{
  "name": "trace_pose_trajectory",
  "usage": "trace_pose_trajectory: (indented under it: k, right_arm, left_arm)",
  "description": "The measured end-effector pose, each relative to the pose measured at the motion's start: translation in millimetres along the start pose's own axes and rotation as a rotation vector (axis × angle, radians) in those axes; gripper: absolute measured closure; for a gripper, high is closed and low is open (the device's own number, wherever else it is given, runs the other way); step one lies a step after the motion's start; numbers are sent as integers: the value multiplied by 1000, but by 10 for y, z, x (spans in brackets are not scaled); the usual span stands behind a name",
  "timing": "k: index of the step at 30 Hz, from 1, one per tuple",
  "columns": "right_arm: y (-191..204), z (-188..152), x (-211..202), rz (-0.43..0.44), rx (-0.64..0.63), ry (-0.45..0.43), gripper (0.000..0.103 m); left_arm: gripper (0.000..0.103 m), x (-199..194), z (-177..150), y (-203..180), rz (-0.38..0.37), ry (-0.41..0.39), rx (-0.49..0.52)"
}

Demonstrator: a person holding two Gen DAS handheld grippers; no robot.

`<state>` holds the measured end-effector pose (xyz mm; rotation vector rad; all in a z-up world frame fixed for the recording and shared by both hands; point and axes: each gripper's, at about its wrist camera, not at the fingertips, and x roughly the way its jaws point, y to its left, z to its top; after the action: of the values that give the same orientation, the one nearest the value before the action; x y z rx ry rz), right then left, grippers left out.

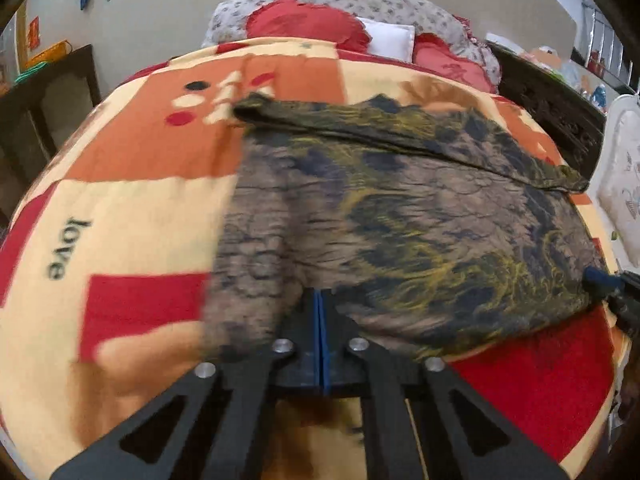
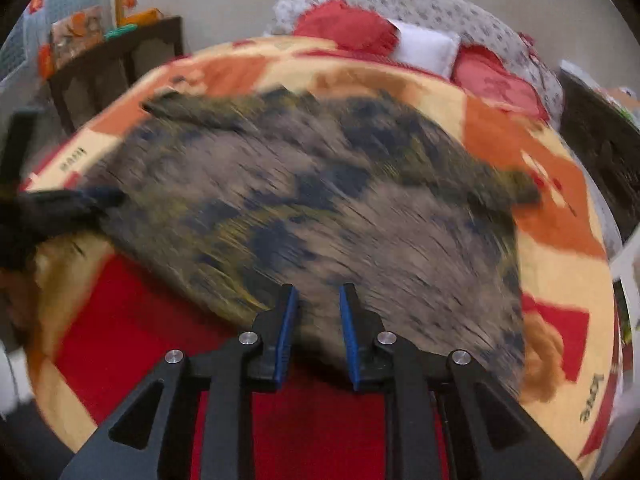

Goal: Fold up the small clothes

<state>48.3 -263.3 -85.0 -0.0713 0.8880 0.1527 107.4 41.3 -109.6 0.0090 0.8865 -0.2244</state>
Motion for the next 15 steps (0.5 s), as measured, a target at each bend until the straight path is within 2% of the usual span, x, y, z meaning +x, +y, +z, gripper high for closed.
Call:
trace_pose_trajectory:
  k: [1,3,5,7,8,10,13,15]
  right_arm:
    - [-177,-57,-63,-19,47,-8,96]
    - [-403,-142,-121,-86,81,-3,96]
    - [-752,-305,-89,-134,174,44,96]
    - [-955,-438,-75,-70,268,53,96]
    - [-982,-455,-112,-56,282,41,96]
    - [-912,-391,-220,-93,245,31,96]
    - [-720,-250,-484,-81,216,-71,95]
    - [-486,-151,-527,-46,161,-102,92]
  left_arm:
    - [100,-14,-6,33,-8,0,11]
    - [100,-45,-38,45,4,-12,54]
    - [100,-71,-65,62,-10,-30,64]
    - [100,-87,-90,139,-60,-39,25]
    - [100,-111,-81,189,-89,-36,-2]
    - [100,-241,-42,248,-127,-44,-54]
    - [96,-357,-35,298,-106,-74,-82]
    - [96,-201,-73,346,-63,-5,-104]
